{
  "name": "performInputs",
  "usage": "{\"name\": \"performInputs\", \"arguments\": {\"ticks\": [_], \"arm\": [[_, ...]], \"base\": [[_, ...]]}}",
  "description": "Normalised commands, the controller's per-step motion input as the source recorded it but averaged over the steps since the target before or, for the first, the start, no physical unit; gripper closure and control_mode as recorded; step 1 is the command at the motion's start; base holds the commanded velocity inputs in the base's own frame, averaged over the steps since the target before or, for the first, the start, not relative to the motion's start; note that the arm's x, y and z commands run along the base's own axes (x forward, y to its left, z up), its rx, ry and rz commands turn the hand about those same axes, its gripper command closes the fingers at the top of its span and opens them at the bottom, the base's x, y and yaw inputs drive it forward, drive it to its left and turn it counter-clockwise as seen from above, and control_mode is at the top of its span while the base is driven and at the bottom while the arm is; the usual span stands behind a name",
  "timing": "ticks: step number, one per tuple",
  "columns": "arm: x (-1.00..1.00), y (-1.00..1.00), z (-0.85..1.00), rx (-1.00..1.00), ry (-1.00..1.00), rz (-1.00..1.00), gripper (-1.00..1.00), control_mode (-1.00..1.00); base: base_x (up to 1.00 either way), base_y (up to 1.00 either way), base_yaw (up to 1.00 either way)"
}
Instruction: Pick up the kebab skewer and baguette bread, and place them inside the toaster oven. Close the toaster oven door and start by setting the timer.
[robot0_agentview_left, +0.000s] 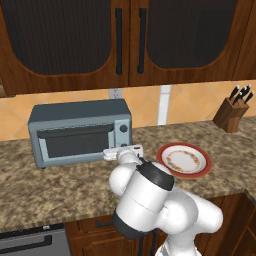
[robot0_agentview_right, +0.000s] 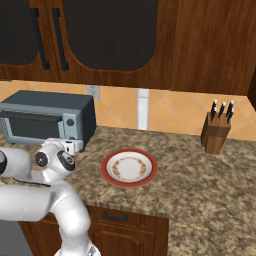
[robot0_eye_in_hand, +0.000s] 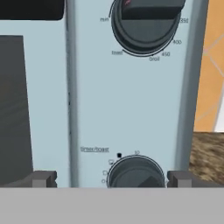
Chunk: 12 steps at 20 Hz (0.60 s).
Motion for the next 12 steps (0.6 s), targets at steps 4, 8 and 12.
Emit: {"name": "performInputs", "arguments": {"ticks": [4,8,12], "arm": [[0.00,-0.29,-0.25,0.00,-0.04,0.09,-1.00,-1.00],[0.00,-0.17,-0.21,0.00,-0.04,0.07,-1.00,-1.00],[0.01,-0.09,-0.20,0.00,-0.05,0.05,-1.00,-1.00]], "base": [[0.00,0.00,0.00],[0.00,0.00,0.00],[0.00,0.00,0.00]]}}
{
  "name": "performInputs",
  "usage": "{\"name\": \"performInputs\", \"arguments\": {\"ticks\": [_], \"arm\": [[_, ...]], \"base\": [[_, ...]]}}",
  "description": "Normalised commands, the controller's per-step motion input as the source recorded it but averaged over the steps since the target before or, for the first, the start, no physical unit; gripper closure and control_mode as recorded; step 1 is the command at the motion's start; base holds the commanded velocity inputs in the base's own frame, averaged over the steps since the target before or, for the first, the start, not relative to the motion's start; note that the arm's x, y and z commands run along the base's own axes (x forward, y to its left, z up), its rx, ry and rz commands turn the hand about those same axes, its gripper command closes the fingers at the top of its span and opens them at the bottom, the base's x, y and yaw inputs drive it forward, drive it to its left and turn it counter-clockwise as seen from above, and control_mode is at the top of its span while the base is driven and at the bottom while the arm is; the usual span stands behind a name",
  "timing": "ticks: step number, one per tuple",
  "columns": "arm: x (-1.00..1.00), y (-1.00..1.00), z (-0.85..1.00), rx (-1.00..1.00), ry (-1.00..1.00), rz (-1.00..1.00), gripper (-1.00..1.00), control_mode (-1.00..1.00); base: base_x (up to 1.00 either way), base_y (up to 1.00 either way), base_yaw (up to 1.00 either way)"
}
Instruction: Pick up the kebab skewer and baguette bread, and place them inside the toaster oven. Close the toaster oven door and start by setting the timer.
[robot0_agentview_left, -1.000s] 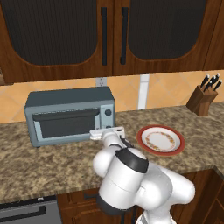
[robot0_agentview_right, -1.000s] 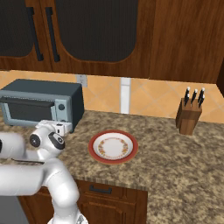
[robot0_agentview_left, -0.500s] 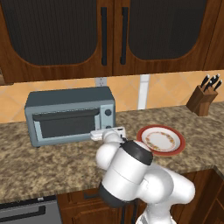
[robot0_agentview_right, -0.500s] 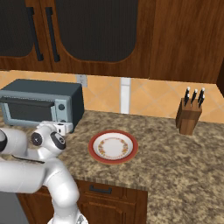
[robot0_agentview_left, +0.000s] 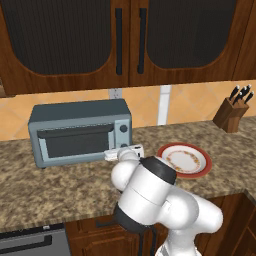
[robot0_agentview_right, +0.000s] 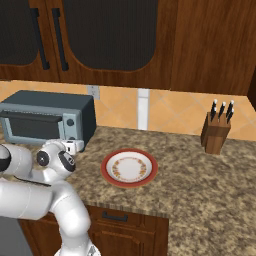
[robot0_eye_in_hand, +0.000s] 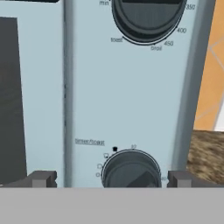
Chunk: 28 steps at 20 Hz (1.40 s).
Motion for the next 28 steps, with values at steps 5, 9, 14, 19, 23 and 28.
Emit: {"name": "performInputs", "arguments": {"ticks": [5,9,14,19,23,28], "arm": [[0.11,-0.15,-0.18,0.01,-0.09,0.04,-1.00,-1.00],[0.20,-0.14,-0.10,0.03,-0.09,0.02,-1.00,-1.00],[0.30,-0.01,-0.04,0.03,-0.08,0.00,1.00,-1.00],[0.38,-0.08,0.00,0.07,-0.08,0.01,1.00,-1.00],[0.31,-0.27,-0.01,0.11,-0.09,0.10,1.00,-1.00],[0.17,-0.39,0.00,0.13,-0.06,0.15,1.00,-1.00]], "base": [[0.00,0.00,0.00],[0.00,0.00,0.00],[0.00,0.00,0.00],[0.00,0.00,0.00],[0.00,0.00,0.00],[0.00,0.00,0.00]]}}
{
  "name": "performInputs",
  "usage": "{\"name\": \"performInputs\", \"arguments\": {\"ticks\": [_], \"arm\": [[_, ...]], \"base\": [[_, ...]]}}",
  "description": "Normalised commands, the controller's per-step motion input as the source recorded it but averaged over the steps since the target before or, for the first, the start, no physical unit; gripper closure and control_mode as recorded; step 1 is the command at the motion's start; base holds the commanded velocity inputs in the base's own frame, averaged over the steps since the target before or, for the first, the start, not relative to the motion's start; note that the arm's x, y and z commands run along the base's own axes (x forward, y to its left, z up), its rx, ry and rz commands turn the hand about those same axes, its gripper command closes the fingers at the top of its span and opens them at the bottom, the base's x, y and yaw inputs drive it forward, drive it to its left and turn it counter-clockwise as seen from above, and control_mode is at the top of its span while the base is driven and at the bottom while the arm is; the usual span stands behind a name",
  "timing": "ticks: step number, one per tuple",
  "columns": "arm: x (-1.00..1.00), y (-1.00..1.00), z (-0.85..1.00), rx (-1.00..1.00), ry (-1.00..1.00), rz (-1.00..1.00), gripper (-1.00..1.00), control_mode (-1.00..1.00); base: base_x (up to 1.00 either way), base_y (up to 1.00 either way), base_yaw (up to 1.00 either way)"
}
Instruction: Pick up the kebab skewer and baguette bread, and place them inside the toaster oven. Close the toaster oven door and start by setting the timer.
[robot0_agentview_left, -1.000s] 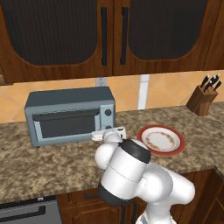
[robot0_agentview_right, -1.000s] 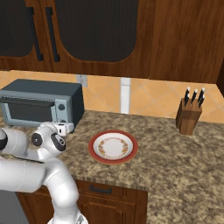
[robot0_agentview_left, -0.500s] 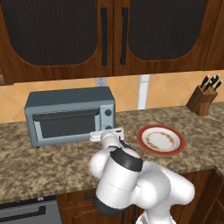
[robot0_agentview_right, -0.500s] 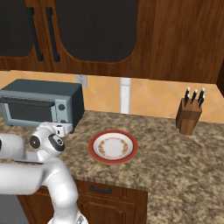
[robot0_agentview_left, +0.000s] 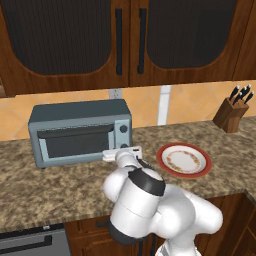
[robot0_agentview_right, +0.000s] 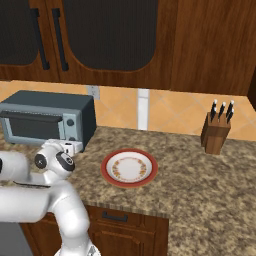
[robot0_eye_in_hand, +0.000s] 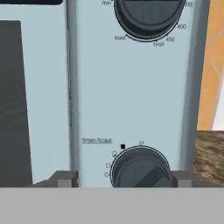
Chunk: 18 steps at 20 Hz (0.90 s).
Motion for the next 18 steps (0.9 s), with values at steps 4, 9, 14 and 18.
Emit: {"name": "performInputs", "arguments": {"ticks": [4,9,14,18], "arm": [[0.06,-0.41,0.00,0.12,-0.04,0.17,1.00,-1.00],[0.12,-0.33,0.00,0.12,-0.05,0.19,1.00,-1.00],[0.08,-0.23,0.00,0.11,-0.07,0.17,1.00,-1.00],[0.00,-0.03,0.00,0.06,-0.02,0.09,1.00,-1.00]], "base": [[0.00,0.00,0.00],[0.00,0.00,0.00],[0.00,0.00,0.00],[0.00,0.00,0.00]]}}
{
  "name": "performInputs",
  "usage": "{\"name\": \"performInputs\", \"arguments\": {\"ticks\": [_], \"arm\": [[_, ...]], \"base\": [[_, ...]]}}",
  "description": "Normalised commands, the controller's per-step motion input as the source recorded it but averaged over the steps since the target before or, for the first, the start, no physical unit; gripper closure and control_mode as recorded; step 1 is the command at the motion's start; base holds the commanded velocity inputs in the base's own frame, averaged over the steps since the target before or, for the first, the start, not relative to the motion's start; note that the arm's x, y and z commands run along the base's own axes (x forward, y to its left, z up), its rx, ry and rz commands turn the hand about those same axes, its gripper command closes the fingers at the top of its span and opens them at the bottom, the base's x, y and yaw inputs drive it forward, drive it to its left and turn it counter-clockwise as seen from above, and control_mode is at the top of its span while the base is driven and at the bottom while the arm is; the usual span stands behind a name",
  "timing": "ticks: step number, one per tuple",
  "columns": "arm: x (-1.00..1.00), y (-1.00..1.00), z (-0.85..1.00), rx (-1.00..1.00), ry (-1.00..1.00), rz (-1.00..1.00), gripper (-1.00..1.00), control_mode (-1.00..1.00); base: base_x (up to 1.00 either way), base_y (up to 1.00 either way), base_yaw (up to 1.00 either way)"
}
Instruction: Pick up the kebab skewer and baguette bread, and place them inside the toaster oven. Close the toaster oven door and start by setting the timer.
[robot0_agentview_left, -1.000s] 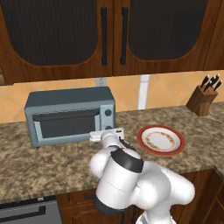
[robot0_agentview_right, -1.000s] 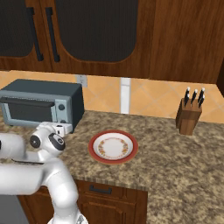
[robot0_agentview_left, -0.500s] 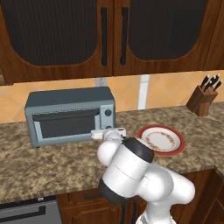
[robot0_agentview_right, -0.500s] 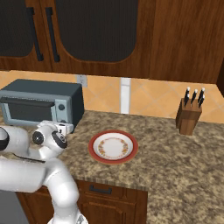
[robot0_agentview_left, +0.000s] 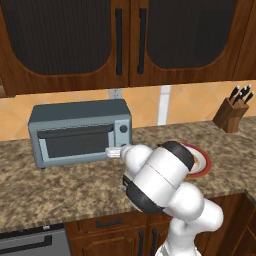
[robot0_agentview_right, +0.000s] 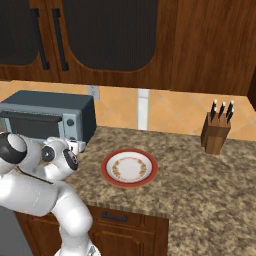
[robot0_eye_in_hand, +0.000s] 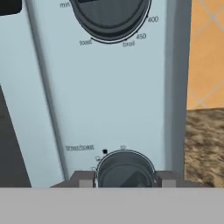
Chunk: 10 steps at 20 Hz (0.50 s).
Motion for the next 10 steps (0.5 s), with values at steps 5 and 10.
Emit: {"name": "performInputs", "arguments": {"ticks": [5,10], "arm": [[0.01,-0.17,0.00,0.11,-0.05,0.15,1.00,-1.00],[0.00,0.01,0.00,0.01,0.00,0.04,1.00,-1.00]], "base": [[0.00,0.00,0.00],[0.00,0.00,0.00]]}}
